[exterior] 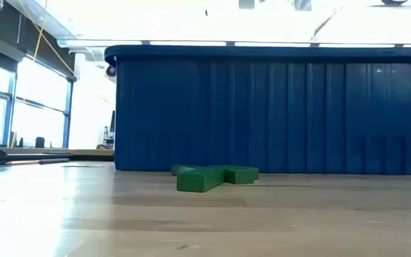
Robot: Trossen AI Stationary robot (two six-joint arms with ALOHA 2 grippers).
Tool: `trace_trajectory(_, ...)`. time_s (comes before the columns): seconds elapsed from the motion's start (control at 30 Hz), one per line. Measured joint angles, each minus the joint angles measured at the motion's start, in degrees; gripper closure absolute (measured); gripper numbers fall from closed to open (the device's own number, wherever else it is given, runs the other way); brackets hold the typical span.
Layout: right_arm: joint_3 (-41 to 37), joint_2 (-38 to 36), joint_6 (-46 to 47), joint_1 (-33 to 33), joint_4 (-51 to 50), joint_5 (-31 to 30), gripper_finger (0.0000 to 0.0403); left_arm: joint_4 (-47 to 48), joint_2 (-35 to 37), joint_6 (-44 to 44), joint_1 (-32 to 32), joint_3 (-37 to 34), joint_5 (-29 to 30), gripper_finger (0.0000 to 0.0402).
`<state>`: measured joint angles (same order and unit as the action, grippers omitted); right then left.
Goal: Sort blocks
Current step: Put the green block into the blue bin with the other green block
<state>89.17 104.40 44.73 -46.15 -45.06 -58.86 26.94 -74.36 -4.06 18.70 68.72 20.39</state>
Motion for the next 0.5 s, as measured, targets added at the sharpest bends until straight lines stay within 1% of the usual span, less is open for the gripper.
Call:
trace_trajectory(0.07,0.0,0.0,0.2,0.0,0.0,0.0,0.0231,6.0,-1.3,-5.2,-6.1,7.2,4.1,0.0305)
trace_trajectory(0.13,0.0,0.0,0.2,0.0,0.0,0.0,0.0231,8.6,-2.9,-8.9,-13.7,14.0,5.7,0.0305)
trace_trajectory(0.17,0.0,0.0,0.2,0.0,0.0,0.0,0.0231,9.5,-4.0,-10.0,-18.0,17.0,5.0,0.0305)
trace_trajectory(0.23,0.0,0.0,0.2,0.0,0.0,0.0,0.0231,13.0,-6.9,-11.5,-26.4,23.4,1.1,0.0305)
trace_trajectory(0.33,0.0,0.0,0.2,0.0,-0.1,0.0,0.0231,22.1,-14.0,-13.6,-37.4,33.5,-3.6,0.0305)
trace_trajectory(0.4,0.0,0.0,0.2,0.0,-0.1,0.0,0.0231,29.4,-20.1,-14.5,-42.9,40.4,-5.0,0.0305)
trace_trajectory(0.5,0.0,0.0,0.2,0.1,-0.1,0.0,0.0231,38.6,-29.2,-16.2,-48.5,49.1,-5.3,0.0305)
